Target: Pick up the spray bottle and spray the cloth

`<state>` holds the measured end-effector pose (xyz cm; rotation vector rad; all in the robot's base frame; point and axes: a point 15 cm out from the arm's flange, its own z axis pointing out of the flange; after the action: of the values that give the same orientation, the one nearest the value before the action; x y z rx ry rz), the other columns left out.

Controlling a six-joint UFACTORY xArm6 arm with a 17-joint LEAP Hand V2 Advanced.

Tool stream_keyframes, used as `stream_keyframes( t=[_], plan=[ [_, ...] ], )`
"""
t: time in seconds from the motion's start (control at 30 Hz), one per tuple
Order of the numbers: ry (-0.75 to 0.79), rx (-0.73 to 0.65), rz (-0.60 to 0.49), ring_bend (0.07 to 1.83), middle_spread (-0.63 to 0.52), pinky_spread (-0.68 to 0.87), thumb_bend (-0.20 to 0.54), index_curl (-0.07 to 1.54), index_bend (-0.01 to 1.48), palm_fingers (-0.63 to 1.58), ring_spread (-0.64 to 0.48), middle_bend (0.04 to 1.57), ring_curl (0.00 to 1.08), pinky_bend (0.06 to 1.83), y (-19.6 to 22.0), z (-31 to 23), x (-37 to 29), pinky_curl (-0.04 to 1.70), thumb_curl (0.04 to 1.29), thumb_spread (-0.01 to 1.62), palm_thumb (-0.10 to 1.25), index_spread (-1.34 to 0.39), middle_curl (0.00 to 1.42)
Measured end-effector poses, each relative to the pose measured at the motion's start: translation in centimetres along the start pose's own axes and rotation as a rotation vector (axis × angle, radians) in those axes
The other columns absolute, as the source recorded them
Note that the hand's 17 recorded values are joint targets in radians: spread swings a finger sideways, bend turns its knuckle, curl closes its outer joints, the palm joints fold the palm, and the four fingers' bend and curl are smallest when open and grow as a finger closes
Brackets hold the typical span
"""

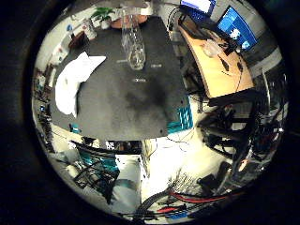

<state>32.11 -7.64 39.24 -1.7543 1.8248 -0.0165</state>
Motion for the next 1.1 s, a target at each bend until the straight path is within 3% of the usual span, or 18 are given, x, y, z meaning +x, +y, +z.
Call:
stream_keyframes(
  t=[0.17,0.57,1.1],
  plan=[
    [-0.088,0.134,0.005,0.38,0.07,0.55,-0.027,0.3,0.17,0.27,0.23,0.19,0.17,0.83,-1.6,-1.4,0.2,0.1,0.45,1.04,0.5,-0.28,0.31],
    [-0.108,0.317,0.058,0.33,0.13,0.55,-0.03,0.32,0.18,0.21,0.26,0.19,0.19,0.84,-2.1,-5.0,3.5,0.12,0.44,1.04,0.47,-0.25,0.3],
    [-0.26,0.584,0.192,0.32,0.18,0.55,-0.025,0.32,0.17,0.2,0.28,0.19,0.22,0.84,-3.2,-3.9,9.1,0.13,0.42,1.06,0.44,-0.19,0.3]
  ],
)
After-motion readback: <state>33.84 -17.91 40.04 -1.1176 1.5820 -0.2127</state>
